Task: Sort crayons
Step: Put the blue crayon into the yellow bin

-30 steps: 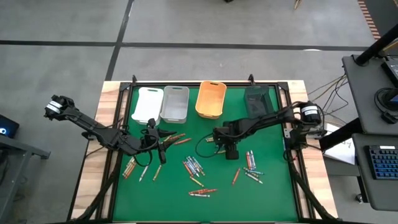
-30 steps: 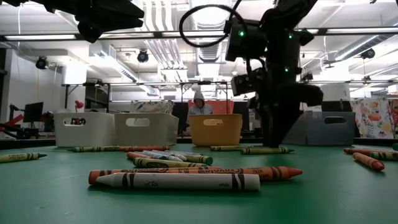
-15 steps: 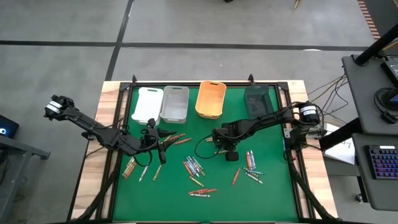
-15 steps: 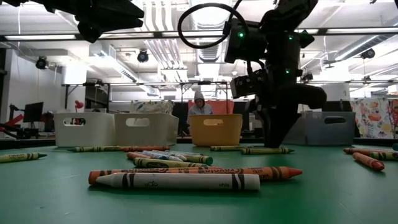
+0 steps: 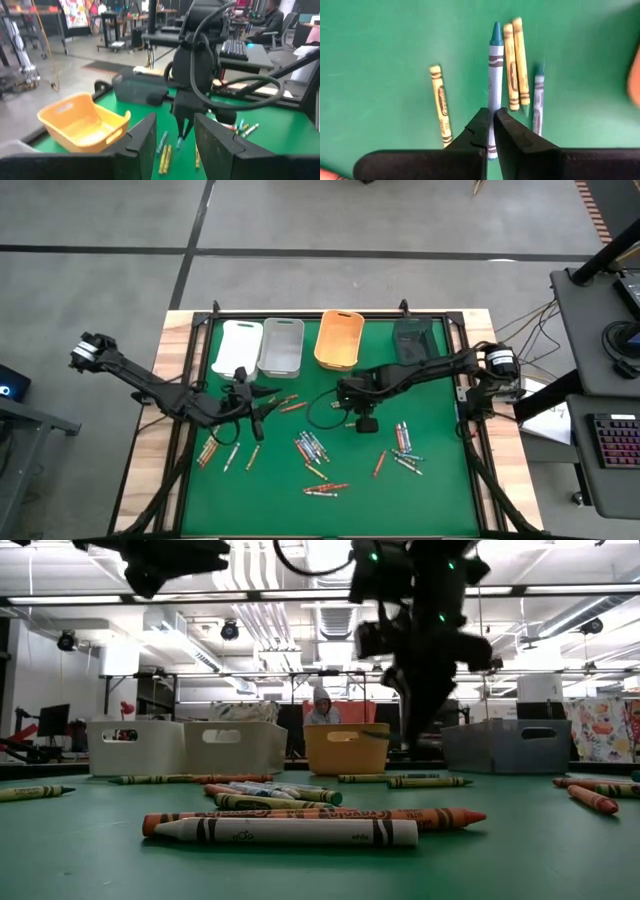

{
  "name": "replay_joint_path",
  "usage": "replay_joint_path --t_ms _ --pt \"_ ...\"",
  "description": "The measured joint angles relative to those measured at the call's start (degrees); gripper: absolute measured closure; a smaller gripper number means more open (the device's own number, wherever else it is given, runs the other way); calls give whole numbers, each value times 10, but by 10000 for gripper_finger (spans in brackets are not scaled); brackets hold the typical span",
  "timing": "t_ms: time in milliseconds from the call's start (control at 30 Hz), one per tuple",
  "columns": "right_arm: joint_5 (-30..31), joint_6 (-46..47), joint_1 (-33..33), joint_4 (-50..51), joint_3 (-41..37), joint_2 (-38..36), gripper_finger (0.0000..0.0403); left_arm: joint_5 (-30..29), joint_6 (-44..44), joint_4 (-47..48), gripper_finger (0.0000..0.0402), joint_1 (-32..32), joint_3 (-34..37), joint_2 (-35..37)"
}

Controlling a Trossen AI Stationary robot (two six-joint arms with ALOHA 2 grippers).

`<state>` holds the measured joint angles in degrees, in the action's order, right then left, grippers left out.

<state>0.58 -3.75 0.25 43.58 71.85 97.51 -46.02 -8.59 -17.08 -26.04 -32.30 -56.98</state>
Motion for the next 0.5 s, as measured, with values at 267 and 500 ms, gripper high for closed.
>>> replay_joint_path --t_ms 267,500 --pt "25 -42 -54 11 115 1 391 -1 127 3 287 19 -6 59" --pt "46 -110 -168 -12 167 11 391 -1 190 50 287 106 5 104"
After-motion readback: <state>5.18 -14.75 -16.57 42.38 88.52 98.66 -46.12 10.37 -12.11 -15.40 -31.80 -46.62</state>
